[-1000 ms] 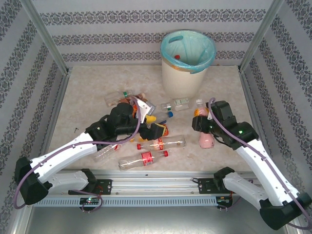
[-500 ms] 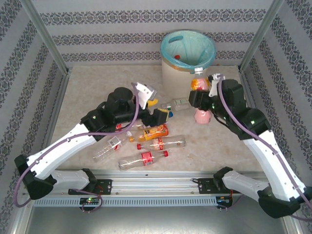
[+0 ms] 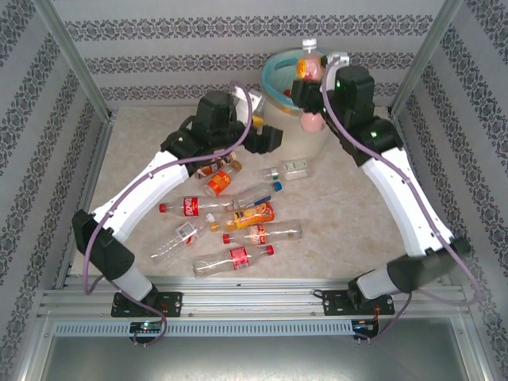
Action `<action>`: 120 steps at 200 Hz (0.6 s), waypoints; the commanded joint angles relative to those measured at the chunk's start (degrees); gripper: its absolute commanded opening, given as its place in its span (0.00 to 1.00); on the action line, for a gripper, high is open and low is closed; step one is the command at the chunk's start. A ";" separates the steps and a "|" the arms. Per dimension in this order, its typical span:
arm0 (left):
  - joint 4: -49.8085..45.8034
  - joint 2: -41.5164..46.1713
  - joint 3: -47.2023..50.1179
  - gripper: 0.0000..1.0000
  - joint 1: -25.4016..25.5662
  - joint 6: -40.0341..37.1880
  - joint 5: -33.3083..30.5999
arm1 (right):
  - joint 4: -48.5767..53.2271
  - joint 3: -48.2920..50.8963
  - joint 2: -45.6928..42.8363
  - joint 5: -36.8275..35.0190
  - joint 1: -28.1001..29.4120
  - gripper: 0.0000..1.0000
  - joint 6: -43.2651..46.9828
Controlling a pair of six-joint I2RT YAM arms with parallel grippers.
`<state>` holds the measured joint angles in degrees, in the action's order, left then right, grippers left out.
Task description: Put the plastic bottles in the bin
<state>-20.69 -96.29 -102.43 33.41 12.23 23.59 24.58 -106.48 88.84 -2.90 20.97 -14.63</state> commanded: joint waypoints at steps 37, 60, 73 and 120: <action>-10.22 -15.75 -25.38 0.78 -1.33 -0.64 6.10 | -11.89 -15.16 14.90 1.11 -3.72 0.56 9.13; -15.17 -22.26 -35.61 0.77 -1.33 -0.89 6.62 | -14.91 -16.59 20.22 3.18 -5.46 0.56 10.22; -16.62 -24.42 -39.40 0.77 -1.33 -1.12 6.39 | -16.67 -16.23 22.45 3.98 -6.41 0.56 11.21; -15.70 -26.44 -40.74 0.78 -1.68 -1.51 4.73 | -23.20 -11.27 26.35 7.42 -10.09 0.59 9.60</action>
<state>-34.61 -122.87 -140.86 32.21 11.94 28.49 8.49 -119.83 114.89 1.54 12.67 -4.51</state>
